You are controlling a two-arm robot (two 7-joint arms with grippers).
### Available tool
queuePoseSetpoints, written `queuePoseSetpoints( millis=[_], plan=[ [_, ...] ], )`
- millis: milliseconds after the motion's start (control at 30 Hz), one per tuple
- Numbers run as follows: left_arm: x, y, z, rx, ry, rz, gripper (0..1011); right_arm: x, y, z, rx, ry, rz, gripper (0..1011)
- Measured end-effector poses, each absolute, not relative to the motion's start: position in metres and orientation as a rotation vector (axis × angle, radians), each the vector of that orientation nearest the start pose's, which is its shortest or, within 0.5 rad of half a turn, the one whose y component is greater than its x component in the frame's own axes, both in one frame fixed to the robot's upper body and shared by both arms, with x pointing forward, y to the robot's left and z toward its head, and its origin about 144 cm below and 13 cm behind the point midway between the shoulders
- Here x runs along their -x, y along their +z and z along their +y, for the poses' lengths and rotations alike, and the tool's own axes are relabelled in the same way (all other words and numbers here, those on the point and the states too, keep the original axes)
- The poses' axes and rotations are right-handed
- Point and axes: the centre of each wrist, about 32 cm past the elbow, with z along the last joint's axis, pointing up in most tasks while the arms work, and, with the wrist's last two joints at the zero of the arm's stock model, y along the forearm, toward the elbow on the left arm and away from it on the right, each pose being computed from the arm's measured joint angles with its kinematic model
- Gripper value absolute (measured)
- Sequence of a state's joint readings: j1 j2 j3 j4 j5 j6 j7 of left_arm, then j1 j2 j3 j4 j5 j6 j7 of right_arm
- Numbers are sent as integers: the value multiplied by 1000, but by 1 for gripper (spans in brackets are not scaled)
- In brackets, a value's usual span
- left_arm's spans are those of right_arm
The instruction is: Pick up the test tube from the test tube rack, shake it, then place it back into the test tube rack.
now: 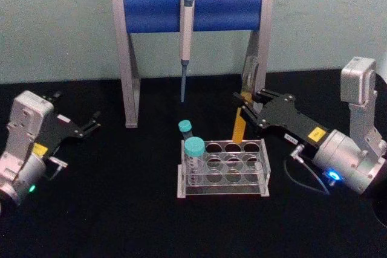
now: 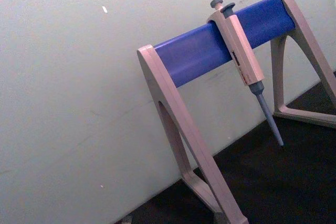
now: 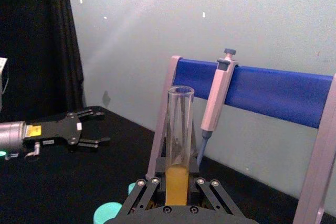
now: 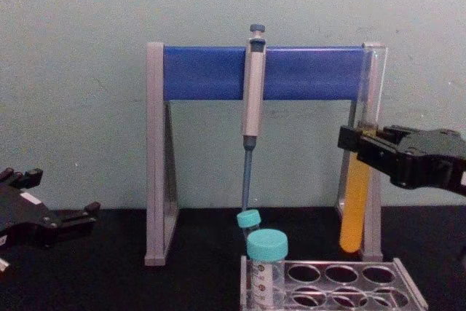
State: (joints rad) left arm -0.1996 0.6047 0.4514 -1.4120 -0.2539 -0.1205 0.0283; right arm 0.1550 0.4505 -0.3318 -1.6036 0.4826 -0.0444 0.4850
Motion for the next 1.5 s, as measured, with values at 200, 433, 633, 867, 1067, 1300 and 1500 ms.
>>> queuePoseSetpoints(
  millis=[200, 433, 633, 867, 1067, 1300, 1500],
  plan=[
    [-489, 1140, 310, -305, 1248, -285, 1001, -482, 1184, -258, -56, -760, -46, 229],
    [-489, 1140, 310, -304, 1248, -285, 1001, -482, 1178, -258, -47, -759, -38, 229],
    [-489, 1140, 310, -304, 1248, -285, 1001, -485, 1176, -257, -36, -762, -38, 229],
    [-489, 1140, 310, -305, 1248, -285, 1001, -489, 1173, -257, -30, -767, -34, 229],
    [-489, 1140, 310, -304, 1248, -285, 1001, -491, 1171, -256, -26, -770, -30, 229],
    [-489, 1140, 310, -304, 1248, -285, 1001, -492, 1168, -255, -18, -773, -22, 229],
    [-489, 1140, 310, -305, 1248, -285, 1001, -492, 1164, -255, -10, -780, -11, 229]
  ],
)
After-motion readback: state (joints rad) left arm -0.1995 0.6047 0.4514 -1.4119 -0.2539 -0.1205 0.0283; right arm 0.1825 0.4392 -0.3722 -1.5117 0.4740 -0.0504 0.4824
